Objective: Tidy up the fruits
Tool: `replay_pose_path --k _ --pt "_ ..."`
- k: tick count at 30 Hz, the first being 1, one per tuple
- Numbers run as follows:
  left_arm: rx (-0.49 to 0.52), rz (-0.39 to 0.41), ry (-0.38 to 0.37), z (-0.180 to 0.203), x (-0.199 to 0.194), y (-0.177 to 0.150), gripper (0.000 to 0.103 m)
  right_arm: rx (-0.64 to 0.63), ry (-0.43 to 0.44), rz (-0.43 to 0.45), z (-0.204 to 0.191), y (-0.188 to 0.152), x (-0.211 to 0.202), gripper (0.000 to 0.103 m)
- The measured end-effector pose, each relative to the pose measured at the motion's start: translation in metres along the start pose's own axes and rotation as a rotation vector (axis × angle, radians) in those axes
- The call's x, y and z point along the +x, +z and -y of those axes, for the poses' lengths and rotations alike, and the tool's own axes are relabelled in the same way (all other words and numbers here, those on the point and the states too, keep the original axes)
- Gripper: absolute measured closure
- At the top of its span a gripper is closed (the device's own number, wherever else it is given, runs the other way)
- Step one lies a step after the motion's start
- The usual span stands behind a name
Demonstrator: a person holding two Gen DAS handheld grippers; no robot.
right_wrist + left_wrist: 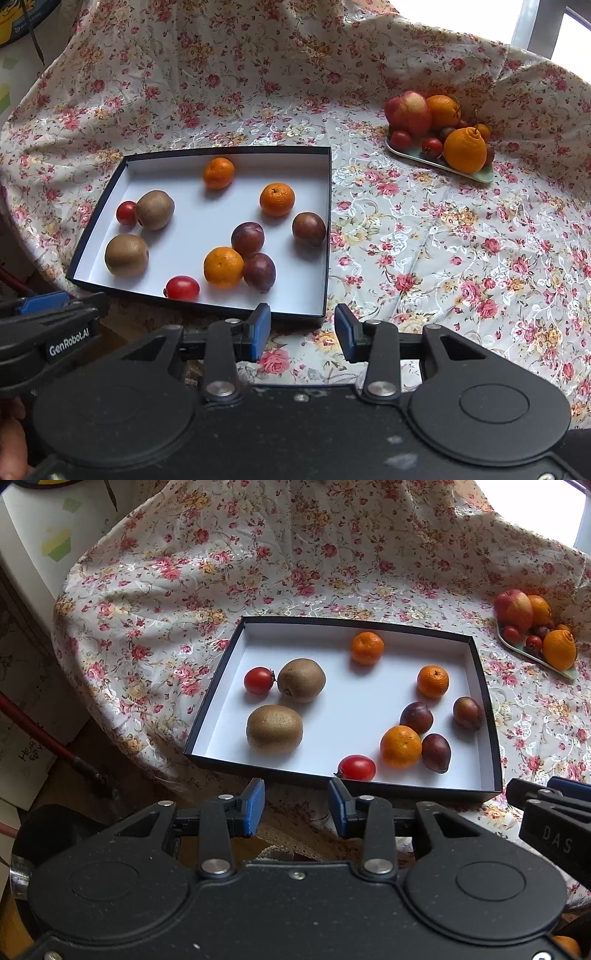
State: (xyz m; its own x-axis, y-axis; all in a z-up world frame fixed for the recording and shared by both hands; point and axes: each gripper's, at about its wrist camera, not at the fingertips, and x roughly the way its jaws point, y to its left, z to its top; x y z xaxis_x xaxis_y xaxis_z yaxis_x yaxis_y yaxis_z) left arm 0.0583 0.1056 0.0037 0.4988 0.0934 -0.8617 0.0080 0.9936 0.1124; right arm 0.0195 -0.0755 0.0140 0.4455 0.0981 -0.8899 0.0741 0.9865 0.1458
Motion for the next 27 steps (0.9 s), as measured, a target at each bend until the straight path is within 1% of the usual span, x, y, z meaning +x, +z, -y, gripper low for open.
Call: replay_pose_path --k 6,27 --pt "-0.029 -0.011 -0.002 -0.005 0.003 -0.002 0.057 -0.014 -0.004 -0.01 -0.004 -0.001 0.005 0.061" --pt "-0.039 -0.019 -0.011 -0.008 0.004 -0.003 0.057 -0.029 -0.001 -0.042 -0.008 -0.002 0.014 0.061"
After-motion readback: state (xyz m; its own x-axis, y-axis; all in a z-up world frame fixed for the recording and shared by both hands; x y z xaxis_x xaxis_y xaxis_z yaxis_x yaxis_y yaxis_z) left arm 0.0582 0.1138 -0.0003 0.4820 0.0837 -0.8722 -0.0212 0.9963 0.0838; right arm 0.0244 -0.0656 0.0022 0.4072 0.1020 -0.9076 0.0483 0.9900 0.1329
